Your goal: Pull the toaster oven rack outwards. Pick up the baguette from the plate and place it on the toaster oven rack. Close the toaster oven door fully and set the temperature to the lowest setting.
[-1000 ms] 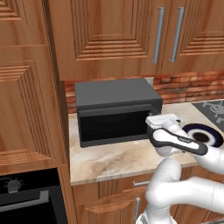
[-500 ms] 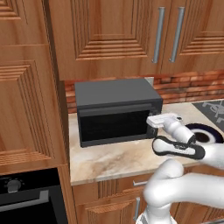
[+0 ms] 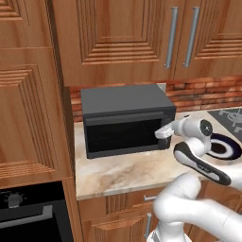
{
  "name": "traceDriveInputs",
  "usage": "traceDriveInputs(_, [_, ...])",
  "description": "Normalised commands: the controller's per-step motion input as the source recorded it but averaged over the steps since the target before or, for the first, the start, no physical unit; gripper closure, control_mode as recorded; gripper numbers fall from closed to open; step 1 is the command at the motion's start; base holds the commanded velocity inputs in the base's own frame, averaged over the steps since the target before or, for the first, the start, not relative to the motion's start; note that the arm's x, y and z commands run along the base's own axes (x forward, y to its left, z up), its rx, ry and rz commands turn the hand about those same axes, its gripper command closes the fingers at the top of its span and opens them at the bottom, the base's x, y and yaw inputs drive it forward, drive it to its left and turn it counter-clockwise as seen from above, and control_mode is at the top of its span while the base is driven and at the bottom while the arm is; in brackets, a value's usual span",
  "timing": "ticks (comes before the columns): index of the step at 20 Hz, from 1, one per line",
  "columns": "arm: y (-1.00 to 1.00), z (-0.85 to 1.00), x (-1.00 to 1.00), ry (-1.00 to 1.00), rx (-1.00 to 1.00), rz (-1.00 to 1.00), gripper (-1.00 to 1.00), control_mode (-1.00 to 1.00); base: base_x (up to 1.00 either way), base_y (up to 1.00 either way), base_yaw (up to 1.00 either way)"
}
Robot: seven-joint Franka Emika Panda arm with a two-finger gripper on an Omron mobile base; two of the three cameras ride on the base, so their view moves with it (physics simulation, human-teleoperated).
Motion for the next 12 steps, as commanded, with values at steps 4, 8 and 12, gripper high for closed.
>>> traceDriveInputs(4, [0.25, 0.0, -0.33, -0.2, -1.0, 0.38, 1.0, -1.0, 0.0, 0.0, 0.0])
traceDriveInputs(8, [0.25, 0.0, -0.24, -0.07, -1.0, 0.37, 1.0, -1.0, 0.0, 0.0, 0.0])
traceDriveInputs(12, [0.23, 0.0, -0.17, -0.05, -1.0, 0.37, 1.0, -1.0, 0.0, 0.0, 0.0])
